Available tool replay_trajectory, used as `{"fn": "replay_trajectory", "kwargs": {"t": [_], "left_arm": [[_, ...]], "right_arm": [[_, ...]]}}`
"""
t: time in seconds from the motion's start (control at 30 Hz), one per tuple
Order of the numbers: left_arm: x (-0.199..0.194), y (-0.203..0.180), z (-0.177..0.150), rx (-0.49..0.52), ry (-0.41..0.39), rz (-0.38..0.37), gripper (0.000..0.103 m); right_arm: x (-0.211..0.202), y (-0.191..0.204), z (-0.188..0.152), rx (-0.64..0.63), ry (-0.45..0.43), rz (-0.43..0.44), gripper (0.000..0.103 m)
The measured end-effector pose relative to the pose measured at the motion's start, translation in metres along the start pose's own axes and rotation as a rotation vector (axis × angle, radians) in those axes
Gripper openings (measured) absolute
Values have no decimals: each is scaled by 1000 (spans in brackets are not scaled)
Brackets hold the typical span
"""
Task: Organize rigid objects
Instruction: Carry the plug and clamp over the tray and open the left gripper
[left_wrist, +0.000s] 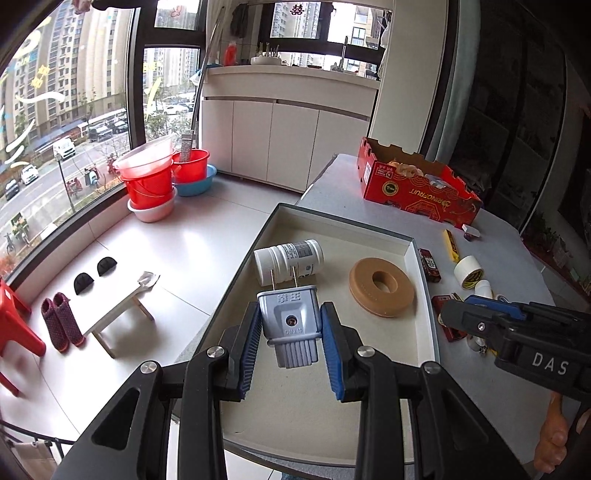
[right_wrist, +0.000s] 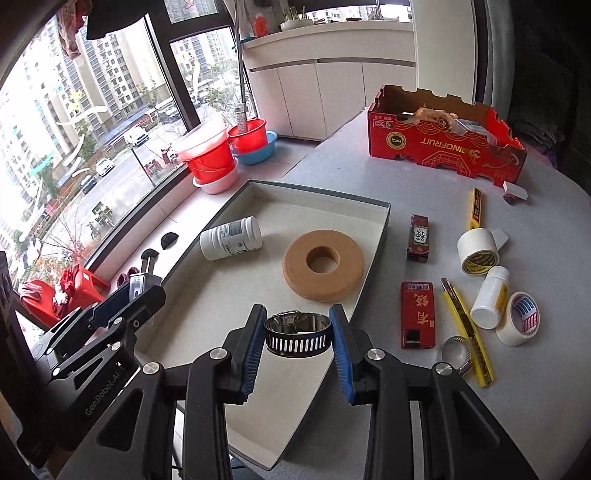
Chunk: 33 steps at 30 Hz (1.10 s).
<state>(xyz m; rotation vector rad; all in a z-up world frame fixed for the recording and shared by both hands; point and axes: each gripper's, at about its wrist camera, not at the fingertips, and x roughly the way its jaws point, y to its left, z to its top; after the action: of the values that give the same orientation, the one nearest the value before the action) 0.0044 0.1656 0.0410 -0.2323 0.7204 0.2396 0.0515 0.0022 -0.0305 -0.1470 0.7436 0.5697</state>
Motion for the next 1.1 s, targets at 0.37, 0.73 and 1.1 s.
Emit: {"fn": "replay_trajectory", "kwargs": {"t": [0.37,0.73,1.1], "left_arm": [[8,2,-1,6,5,15,35],[19,6,0,-2,32,21,35],[33,2,0,7,61,32,35]], "right_arm": [[2,4,-2,-27,-44,53,36],[19,15,5,-33,-6,66,36],[39,13,9,-21,32,54,36]]}}
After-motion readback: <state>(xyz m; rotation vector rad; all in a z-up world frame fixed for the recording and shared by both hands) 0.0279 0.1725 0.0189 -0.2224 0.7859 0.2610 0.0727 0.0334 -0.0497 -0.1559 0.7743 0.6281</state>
